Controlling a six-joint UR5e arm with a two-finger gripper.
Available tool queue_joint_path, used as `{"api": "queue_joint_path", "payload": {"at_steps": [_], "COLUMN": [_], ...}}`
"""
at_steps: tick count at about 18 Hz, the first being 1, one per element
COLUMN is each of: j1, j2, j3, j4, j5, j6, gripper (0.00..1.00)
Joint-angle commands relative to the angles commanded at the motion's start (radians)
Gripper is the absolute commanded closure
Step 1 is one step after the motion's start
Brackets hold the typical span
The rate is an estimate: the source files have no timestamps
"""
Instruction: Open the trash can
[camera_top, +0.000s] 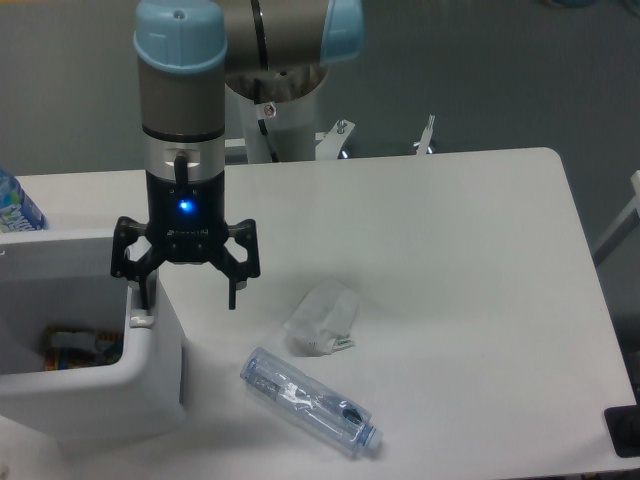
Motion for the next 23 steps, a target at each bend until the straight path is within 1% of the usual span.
{"api": "queue_joint_path", "payload": {"at_steps": [3, 5, 9, 12, 14, 15, 16, 17, 18, 19, 21, 23], "j1": [0.0, 0.014, 0.084, 0.153, 0.189, 0.198, 0.207, 0.227, 0.253, 0.259, 0.303, 0.351], "j2": [-0.006, -0.006, -0.003, 0.003, 0.005, 0.009, 0.018, 0.026, 0.031, 0.035, 0.06, 0.081], "j3": [0.055, 0.087, 0.124, 0.129, 0.12, 0.114, 0.111, 0.108, 0.106, 0.097, 0.069, 0.043], "j4": [0.0, 0.0, 0.0, -0.011, -0.017, -0.028, -0.056, -0.09, -0.147, -0.178, -0.205, -0.209], "j5": [0.005, 0.014, 0.109, 0.152, 0.198, 0.228, 0.256, 0.276, 0.285, 0.287, 0.298, 0.298], "j6": [0.002, 0.008, 0.031, 0.122, 0.19, 0.222, 0.259, 0.306, 0.409, 0.478, 0.59, 0.653], "gripper": [0.0, 0.0, 0.0, 0.0, 0.0, 0.0, 0.0, 0.0, 0.0, 0.0, 0.0, 0.0]}}
